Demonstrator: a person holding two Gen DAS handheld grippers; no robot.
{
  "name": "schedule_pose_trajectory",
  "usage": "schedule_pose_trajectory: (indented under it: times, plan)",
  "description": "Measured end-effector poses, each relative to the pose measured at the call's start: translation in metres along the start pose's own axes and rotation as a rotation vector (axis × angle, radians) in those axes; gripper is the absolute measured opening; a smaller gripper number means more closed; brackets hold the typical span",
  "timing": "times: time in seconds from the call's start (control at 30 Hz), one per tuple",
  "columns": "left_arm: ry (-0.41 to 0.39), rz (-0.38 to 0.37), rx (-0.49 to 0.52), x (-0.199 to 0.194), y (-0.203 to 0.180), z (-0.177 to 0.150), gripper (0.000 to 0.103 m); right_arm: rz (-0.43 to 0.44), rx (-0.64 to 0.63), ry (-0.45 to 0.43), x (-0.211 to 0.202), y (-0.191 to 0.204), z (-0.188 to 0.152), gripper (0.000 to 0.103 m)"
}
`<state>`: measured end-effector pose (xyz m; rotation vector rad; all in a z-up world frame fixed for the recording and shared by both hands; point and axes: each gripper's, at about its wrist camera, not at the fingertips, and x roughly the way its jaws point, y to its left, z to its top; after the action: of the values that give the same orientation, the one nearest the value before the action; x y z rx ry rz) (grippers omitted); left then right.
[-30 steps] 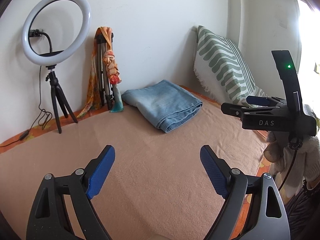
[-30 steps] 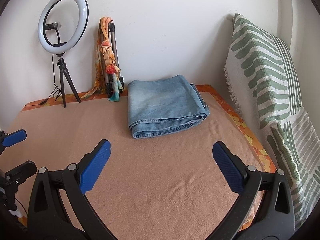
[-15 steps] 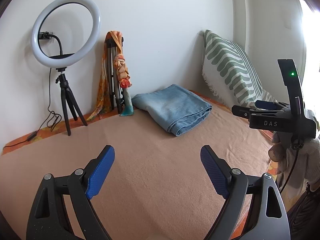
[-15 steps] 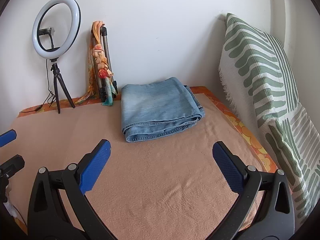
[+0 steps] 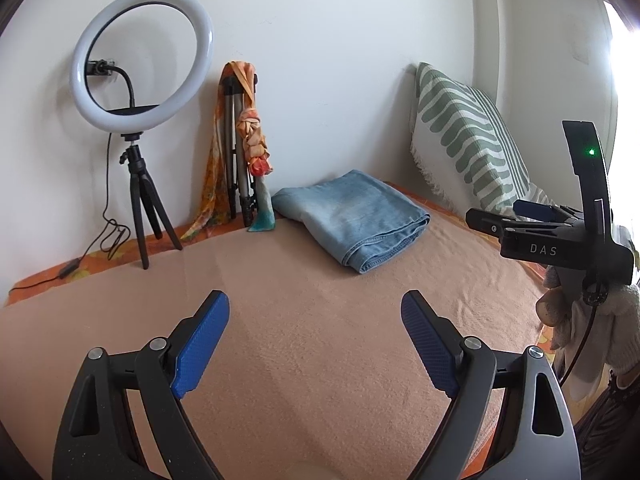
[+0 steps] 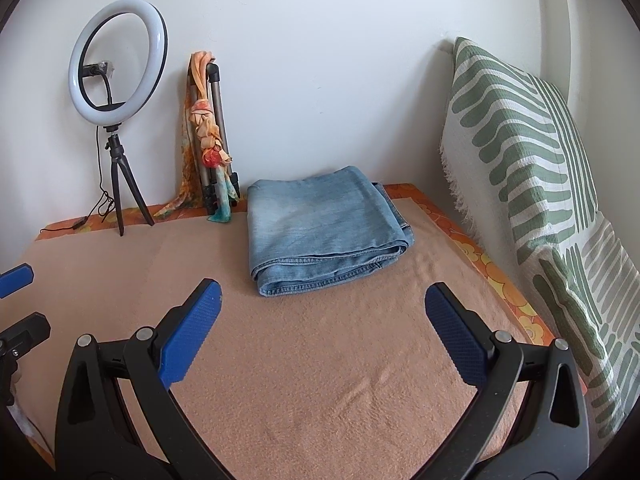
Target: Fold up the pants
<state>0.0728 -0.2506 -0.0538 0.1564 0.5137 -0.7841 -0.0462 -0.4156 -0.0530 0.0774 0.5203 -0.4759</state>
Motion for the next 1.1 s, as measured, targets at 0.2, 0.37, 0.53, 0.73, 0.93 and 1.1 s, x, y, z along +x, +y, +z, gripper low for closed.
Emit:
schedule_pose_trajectory:
  times: [0.2, 0.37, 0.53, 0.73, 0.93, 1.1]
  plan:
    - [0.001, 0.009, -0.003, 0.000, 0.003, 0.000, 0.088, 0.000, -0.010, -0.002, 0.001, 0.004, 0.000, 0.103]
    - [0.024, 0.024, -0.008, 0.003, 0.005, -0.001, 0.088, -0.001, -0.020, -0.008, 0.002, 0.007, 0.001, 0.103]
    - [0.036, 0.029, -0.011, 0.004, 0.006, -0.003, 0.088, 0.003, -0.027, -0.005, 0.002, 0.010, 0.001, 0.103]
    - [0.030, 0.032, -0.016, 0.003, 0.007, -0.002, 0.088, 0.005, -0.025, -0.004, 0.003, 0.010, 0.001, 0.103]
    - [0.036, 0.037, -0.010, 0.003, 0.005, -0.002, 0.088, 0.005, -0.026, -0.004, 0.003, 0.010, 0.001, 0.103]
    - [0.038, 0.044, 0.003, 0.003, 0.003, -0.001, 0.088, 0.008, -0.029, 0.001, 0.005, 0.011, -0.001, 0.103]
